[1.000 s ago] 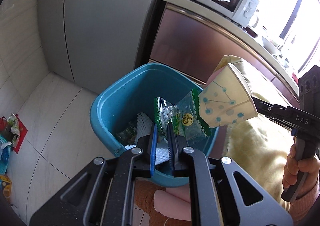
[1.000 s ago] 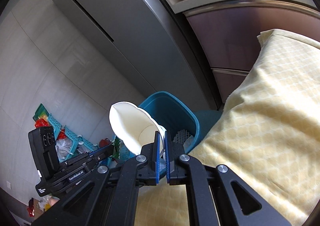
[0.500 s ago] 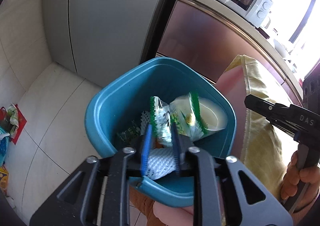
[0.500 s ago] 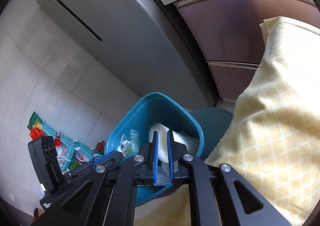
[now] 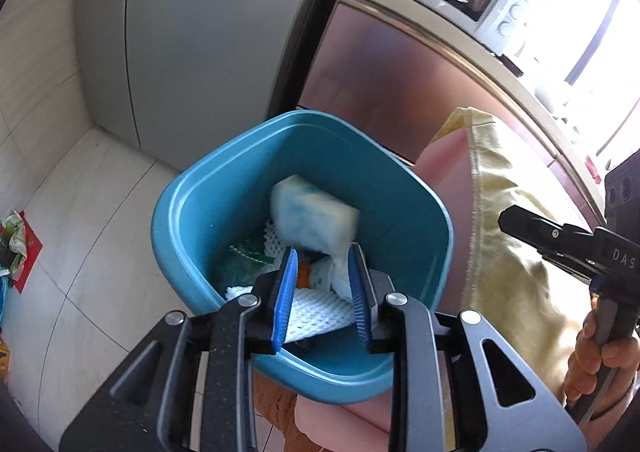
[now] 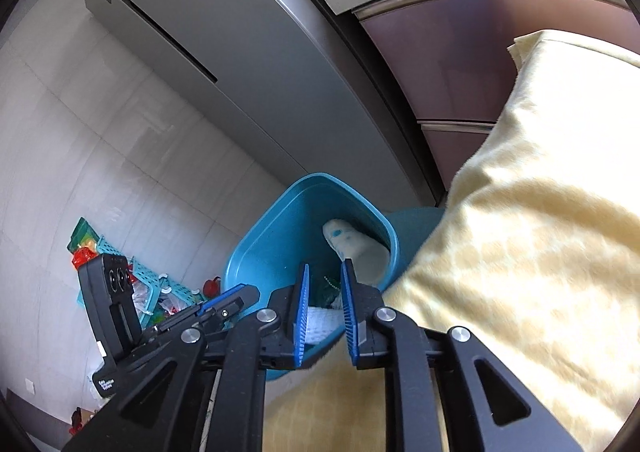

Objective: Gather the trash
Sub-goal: 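Open both tools to drop the wrapper and cup into the bin, then move both open tools back over the table toward the peel and foil bag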

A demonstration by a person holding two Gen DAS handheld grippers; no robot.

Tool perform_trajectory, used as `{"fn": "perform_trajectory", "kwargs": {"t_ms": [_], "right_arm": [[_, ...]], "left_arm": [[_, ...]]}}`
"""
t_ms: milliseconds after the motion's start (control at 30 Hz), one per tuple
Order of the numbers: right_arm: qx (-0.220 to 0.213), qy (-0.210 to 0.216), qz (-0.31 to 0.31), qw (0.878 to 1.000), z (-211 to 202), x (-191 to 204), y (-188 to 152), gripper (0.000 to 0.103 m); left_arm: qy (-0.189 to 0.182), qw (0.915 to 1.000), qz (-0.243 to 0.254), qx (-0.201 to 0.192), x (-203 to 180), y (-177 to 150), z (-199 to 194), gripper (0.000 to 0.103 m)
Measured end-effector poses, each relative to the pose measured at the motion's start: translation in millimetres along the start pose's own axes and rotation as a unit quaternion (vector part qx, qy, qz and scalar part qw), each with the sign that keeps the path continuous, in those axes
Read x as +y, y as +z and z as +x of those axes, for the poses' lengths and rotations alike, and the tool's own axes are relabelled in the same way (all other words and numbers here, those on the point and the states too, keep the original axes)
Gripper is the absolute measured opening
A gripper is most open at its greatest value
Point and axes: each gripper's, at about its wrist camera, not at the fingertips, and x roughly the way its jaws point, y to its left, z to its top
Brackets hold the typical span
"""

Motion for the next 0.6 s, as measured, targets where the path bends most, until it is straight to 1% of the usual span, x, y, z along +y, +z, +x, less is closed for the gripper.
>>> {"fn": "perform_trajectory", "kwargs": {"t_ms": [67,200,300,433,467,533,600], "right_arm": [[-0.005,0.006,-0.003,1.000,-7.6,-1.1,-2.4,0.018],[-0.019,0.010,-0.015,1.000,-31.5,-4.5,-13.5,0.023],[-0.035,-0.001,-0.033,0.999,-54.9,-7.9,-23.2,0.024],[-0.066,-0.023,-0.049,0.996,-91.7,-18.3,-37.8,0.031],[-0.074,-0.031,-0.050,0.996,-103.3,-22.5,-42.9,0.031],[-0.093,-0.043,-0.050,0.993,-127.1,-31.8,-53.0,0.031],[-0.110,-0.065,-0.049,0.991,-148.0,-38.8,-61.9,0.031]], "left_arm": [[-0.009,0.9999,0.006,-0.005,-5.6,-0.2,-5.3,0.028],[-0.028,0.9992,0.022,-0.019,-22.2,-0.7,-18.6,0.032],[-0.044,0.9977,0.041,-0.030,-37.1,-2.3,-29.0,0.035],[-0.064,0.9949,0.065,-0.043,-59.6,-5.9,-41.4,0.038],[-0.073,0.9937,0.072,-0.044,-67.1,-7.1,-43.8,0.040],[-0.088,0.9912,0.088,-0.044,-82.7,-10.8,-46.4,0.041],[-0.101,0.9883,0.106,-0.042,-98.2,-15.3,-47.9,0.043]]}}
